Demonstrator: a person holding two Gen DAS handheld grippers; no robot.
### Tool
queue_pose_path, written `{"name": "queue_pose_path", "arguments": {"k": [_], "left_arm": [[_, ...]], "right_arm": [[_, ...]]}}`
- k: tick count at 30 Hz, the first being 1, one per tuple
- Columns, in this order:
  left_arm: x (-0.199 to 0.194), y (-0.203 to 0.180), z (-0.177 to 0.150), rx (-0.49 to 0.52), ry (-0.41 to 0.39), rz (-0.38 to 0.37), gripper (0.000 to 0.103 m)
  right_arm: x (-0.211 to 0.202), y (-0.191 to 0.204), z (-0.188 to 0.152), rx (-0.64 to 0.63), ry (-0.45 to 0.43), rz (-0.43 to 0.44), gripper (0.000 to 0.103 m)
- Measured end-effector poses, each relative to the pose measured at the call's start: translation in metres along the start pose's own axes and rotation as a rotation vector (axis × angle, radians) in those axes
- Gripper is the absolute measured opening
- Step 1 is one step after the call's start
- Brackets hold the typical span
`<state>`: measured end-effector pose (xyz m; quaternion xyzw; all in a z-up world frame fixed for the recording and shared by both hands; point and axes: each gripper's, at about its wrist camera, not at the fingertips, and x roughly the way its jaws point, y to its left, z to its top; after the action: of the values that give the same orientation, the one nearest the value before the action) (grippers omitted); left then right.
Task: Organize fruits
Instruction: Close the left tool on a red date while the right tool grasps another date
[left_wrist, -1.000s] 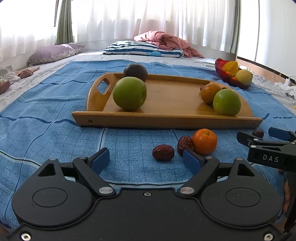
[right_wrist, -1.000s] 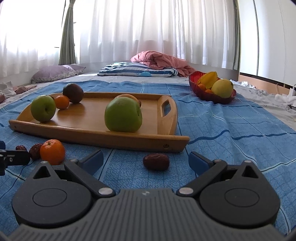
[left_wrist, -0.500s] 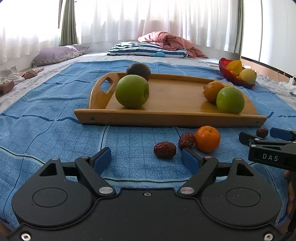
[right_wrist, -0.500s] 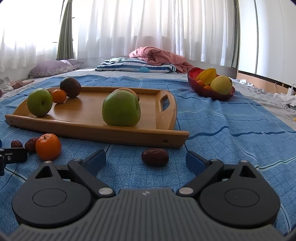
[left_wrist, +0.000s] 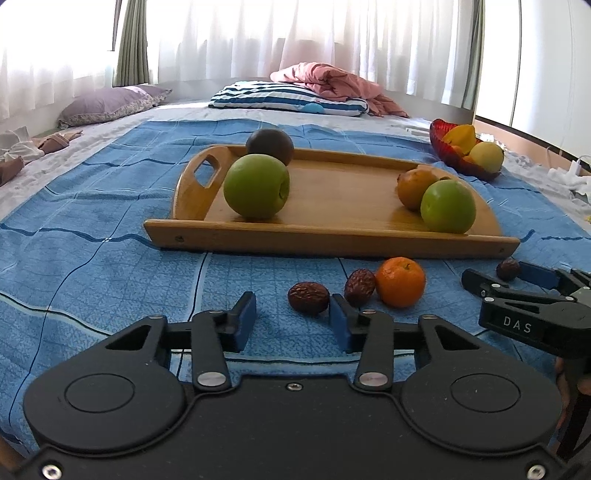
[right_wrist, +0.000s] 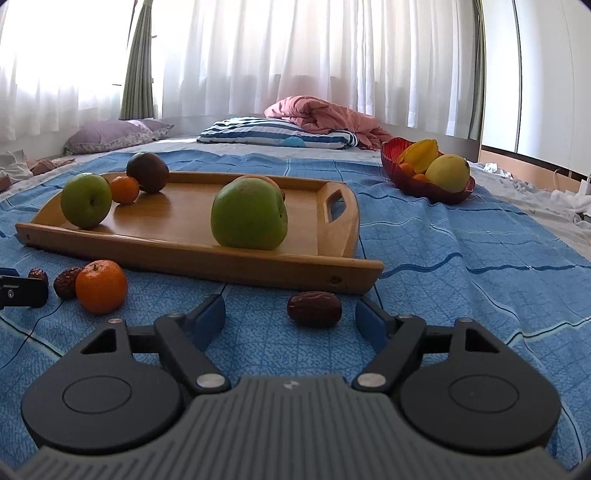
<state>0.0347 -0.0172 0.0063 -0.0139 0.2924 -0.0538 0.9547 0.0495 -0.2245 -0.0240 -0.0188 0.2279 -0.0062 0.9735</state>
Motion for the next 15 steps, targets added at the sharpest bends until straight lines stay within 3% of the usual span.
{"name": "queue_pose_path", "arguments": {"k": [9, 11, 15], "left_arm": [[0.0033, -0.0031, 0.0057, -0.020, 0.000, -0.027, 0.031], [0.0044, -0.0044, 0.0065, -0.022, 0.004, -0.035, 0.024], [0.0062, -0.0062, 0.0059, -0.033, 0.011, -0.049, 0.023]], "right_arm": [[0.0002, -0.0015, -0.0003, 0.000, -0.002, 0.021, 0.072], [0.0003, -0.0010, -0.0005, -0.002, -0.006, 0.021, 0.071], [0.0000, -0.0005, -0.0009, -0.007, -0.009, 0.027, 0.069]]}}
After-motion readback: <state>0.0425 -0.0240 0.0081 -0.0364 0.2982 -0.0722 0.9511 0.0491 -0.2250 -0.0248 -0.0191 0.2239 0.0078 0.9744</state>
